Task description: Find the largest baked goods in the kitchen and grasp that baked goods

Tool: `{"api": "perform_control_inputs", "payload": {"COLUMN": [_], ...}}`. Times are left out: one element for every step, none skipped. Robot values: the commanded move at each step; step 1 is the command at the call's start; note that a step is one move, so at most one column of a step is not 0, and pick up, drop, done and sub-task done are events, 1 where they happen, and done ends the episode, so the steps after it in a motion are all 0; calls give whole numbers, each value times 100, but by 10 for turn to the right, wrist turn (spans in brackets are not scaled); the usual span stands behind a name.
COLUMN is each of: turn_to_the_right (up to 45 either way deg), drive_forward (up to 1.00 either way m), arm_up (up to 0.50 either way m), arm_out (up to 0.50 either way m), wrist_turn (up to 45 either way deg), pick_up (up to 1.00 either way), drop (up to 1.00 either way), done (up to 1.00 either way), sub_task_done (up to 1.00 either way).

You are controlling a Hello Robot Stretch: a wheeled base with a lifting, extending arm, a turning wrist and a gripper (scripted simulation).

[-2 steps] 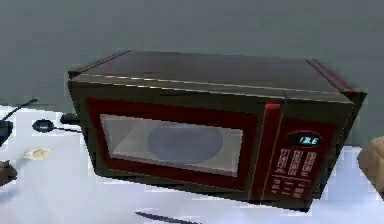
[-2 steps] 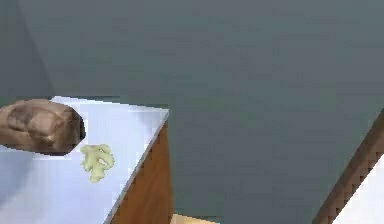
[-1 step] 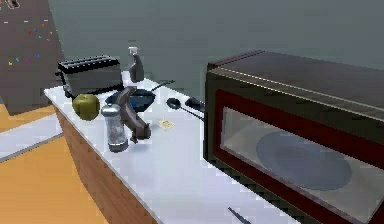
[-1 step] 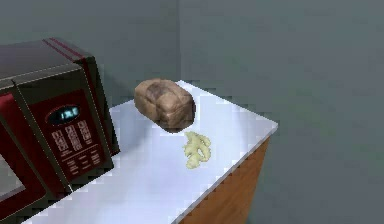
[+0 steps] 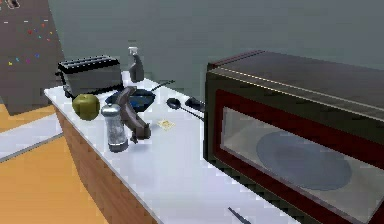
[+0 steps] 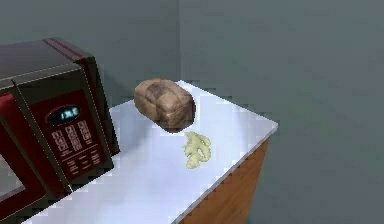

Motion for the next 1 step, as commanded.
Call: {"api": "perform_control_inputs", "payload": {"turn_to_the_right": [0], "drive_forward": [0], "arm_up": [38], "arm_out": [0], "wrist_turn": [0], "pick_up": [0], "drop": [0], "done": [0], "sub_task_done": [0]}}
